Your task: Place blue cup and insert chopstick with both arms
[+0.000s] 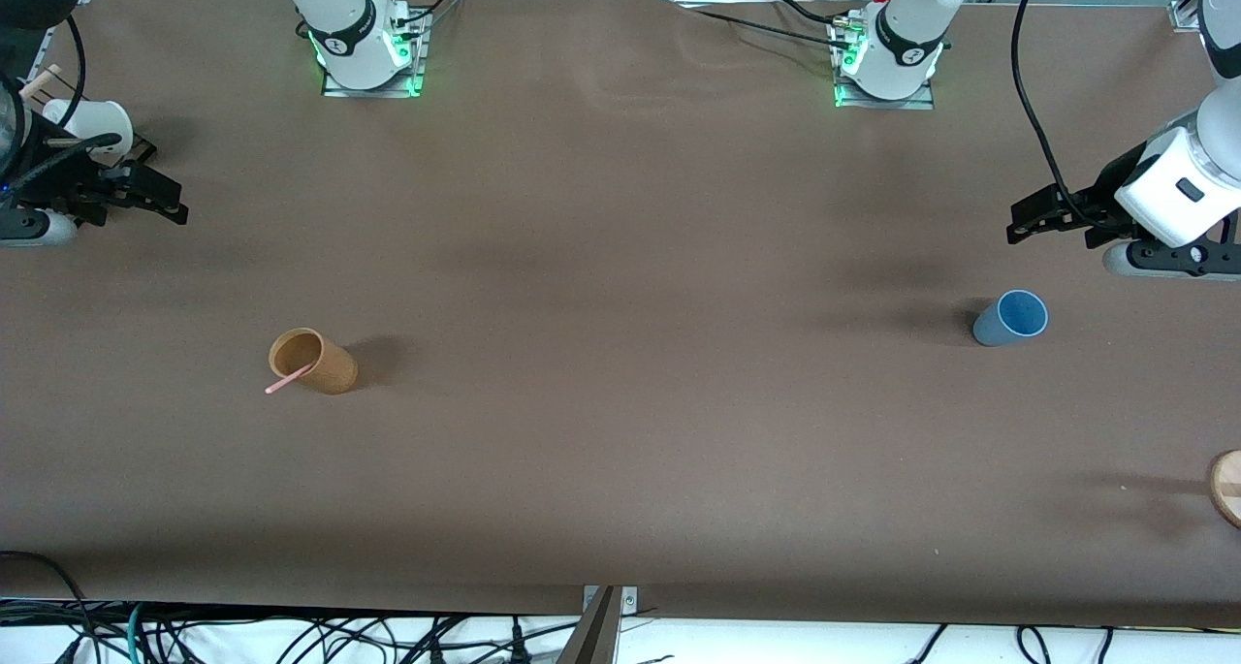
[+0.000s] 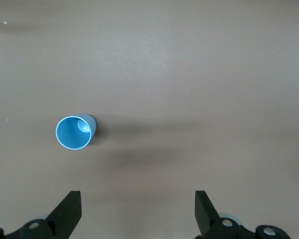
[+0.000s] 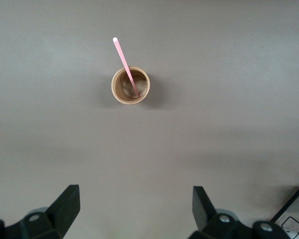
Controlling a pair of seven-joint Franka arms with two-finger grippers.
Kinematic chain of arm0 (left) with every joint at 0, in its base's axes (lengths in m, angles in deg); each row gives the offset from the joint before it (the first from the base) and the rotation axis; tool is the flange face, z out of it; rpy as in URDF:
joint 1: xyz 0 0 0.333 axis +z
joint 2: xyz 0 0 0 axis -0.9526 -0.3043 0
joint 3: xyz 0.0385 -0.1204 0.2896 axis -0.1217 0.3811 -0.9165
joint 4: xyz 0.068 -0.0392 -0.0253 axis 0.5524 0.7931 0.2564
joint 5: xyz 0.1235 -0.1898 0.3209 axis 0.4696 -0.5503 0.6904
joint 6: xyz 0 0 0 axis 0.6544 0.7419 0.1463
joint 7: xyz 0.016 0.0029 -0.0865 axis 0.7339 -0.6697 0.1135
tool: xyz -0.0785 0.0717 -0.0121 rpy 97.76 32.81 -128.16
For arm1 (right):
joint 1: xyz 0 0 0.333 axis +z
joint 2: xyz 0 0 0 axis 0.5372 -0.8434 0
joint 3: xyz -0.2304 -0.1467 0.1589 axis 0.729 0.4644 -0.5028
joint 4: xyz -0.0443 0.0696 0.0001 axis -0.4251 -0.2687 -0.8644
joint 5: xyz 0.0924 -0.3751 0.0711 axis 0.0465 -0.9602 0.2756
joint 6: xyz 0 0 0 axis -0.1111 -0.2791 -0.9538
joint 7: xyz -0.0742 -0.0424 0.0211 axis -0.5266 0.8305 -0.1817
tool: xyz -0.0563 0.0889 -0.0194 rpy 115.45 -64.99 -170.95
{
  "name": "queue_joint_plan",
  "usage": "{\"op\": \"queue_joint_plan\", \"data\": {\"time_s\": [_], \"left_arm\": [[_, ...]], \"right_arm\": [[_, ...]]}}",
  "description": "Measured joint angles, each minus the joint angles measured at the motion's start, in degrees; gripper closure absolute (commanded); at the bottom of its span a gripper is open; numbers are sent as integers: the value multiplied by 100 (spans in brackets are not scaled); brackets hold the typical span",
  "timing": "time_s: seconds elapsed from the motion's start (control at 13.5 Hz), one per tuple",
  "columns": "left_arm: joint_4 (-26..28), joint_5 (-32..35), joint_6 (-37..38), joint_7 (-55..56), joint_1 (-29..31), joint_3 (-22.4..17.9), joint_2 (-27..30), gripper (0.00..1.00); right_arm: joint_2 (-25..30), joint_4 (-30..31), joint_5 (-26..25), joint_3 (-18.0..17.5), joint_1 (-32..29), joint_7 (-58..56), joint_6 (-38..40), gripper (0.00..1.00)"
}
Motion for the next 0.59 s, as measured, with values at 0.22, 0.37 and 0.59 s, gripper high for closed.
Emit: {"op": "queue_joint_plan", "data": {"time_s": [0.22,0.37,0.59], "left_arm": [[0,0,0,33,0,0,-2,0],[0,0,0,42,0,0,-4,0],[0,0,0,47,0,0,-5,0]], "right_arm": [[0,0,-1,-2,1,-7,-18,0],[0,0,-3,-2,1,-8,-18,0],[0,0,-4,6,-1,-8,-18,0]]}}
